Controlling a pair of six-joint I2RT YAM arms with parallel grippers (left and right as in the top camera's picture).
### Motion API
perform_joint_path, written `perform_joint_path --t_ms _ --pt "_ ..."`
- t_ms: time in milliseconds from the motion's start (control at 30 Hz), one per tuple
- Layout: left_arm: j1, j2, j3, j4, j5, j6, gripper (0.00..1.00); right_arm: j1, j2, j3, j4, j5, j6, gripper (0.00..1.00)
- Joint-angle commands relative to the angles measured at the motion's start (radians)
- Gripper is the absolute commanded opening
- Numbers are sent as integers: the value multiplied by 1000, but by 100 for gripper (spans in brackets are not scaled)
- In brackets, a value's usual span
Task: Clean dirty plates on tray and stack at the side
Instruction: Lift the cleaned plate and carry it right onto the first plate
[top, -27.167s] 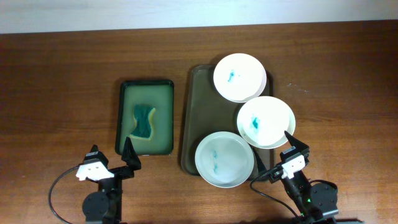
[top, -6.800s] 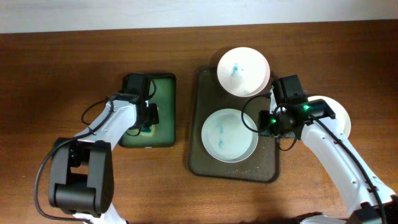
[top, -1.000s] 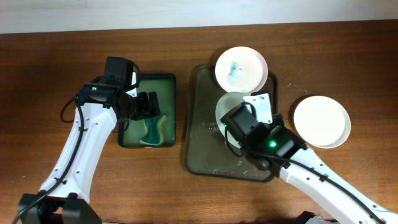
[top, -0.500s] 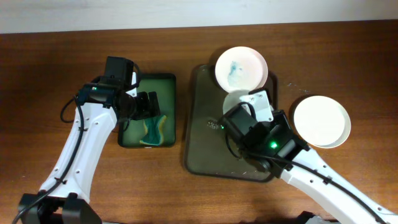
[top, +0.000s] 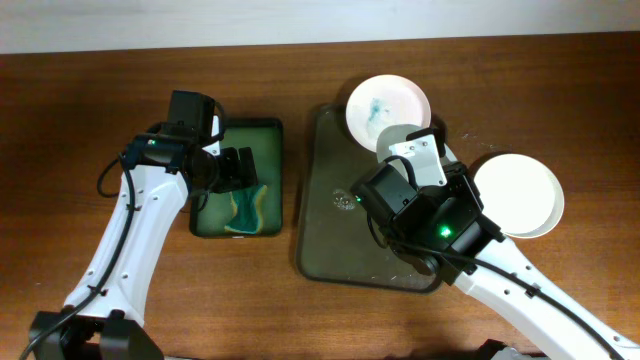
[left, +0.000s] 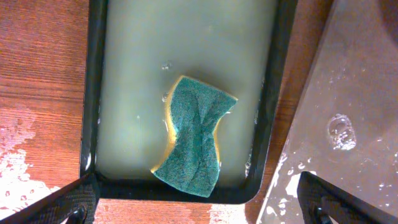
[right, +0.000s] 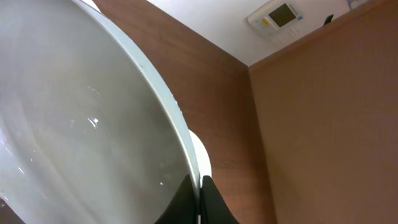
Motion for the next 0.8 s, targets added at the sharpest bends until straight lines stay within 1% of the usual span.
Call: perform_joint_path --t_ms 0,133,767 --pt "1 -5 14 2 0 19 99 5 -17 25 0 46 3 4" --pt "1 -5 14 2 0 19 99 5 -17 25 0 46 -68 4" --pt "1 -5 14 2 1 19 99 5 -16 24 -15 50 -71 4"
